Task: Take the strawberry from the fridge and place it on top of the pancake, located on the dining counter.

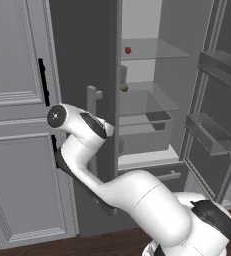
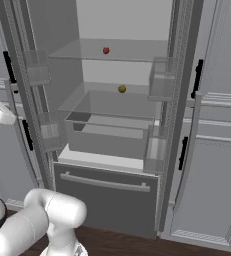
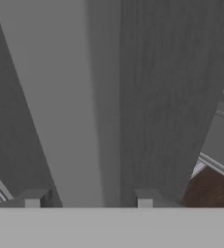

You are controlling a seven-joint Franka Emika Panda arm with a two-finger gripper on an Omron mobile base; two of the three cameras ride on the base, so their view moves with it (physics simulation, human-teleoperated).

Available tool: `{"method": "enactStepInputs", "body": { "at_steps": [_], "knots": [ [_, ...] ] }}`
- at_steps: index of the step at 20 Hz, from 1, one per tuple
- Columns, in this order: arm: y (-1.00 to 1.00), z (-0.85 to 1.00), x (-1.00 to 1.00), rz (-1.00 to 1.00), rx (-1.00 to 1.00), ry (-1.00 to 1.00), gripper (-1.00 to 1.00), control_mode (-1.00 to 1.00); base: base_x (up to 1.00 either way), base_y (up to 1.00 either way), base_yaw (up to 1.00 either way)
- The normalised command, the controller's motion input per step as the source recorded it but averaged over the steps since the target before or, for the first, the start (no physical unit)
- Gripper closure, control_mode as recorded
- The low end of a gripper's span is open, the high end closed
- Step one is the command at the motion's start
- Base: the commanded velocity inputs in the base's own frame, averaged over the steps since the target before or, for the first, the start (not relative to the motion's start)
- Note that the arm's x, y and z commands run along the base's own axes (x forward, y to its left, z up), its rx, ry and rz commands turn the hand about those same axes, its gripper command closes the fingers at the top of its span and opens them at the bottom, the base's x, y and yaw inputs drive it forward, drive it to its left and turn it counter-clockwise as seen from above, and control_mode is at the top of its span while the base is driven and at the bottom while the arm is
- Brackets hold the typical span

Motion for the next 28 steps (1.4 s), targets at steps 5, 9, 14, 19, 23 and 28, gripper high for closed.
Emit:
{"method": "enactStepInputs", "body": {
  "at_steps": [5, 9, 14, 19, 23, 28],
  "knots": [
    [0.43, -0.13, -0.10, -0.03, 0.00, 0.00, -1.00, -1.00, 0.00, 0.00, 0.00],
    [0.39, 0.00, -0.30, -0.06, 0.00, -0.01, -1.00, -1.00, 0.00, 0.00, 0.00],
    [-0.13, 0.00, -0.56, 0.05, 0.00, -0.01, -1.00, -1.00, 0.00, 0.00, 0.00],
    [-0.54, 0.00, -0.59, 0.13, 0.07, -0.01, -1.00, -1.00, 0.00, 0.00, 0.00],
    [-0.60, 0.01, 0.00, 0.15, 0.38, -0.01, -1.00, -1.00, 0.00, 0.00, 0.00],
    [-0.59, 0.02, -0.02, 0.20, 0.61, 0.00, -1.00, -1.00, 0.00, 0.00, 0.00]
  ]
}}
